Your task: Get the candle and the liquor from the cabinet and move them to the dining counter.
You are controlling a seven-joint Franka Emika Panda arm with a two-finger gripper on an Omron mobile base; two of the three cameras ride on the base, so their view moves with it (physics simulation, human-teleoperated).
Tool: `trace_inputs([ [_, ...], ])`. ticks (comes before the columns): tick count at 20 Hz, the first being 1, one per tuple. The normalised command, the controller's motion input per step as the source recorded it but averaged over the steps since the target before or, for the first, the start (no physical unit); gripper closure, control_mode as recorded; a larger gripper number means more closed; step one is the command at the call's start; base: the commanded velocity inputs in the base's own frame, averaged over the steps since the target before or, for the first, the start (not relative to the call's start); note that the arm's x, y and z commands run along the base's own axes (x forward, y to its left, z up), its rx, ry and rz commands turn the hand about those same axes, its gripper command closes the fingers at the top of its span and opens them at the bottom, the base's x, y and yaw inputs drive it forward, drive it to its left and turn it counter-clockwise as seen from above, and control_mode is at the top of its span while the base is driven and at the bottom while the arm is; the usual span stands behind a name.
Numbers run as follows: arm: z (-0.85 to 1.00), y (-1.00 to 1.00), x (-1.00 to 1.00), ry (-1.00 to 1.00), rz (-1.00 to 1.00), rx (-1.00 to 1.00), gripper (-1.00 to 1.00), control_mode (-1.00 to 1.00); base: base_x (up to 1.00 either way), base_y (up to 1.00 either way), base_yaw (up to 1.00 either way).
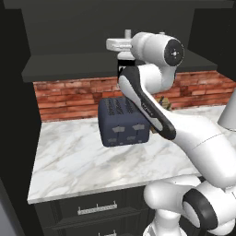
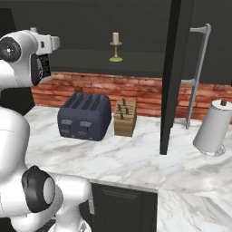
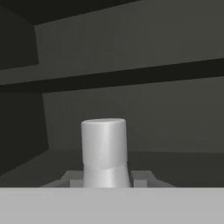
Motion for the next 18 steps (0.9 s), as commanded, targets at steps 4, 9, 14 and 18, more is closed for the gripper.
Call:
trace_inputs([
  [4,0.0,-0.72,-0.76,0.0,0.0,0.0,1.0,-1.0,0.0,0.0,0.0],
  [9,-0.07,-0.51,-0.42,0.01,0.0,0.0,1.0,-1.0,0.0,0.0,0.0],
  [14,-0.04,-0.26,-0.27,0.09,0.0,0.0,1.0,-1.0,0.0,0.0,0.0],
  [18,-0.02,0.0,-0.01,0.05,0.0,0.0,1.0,-1.0,0.0,0.0,0.0],
])
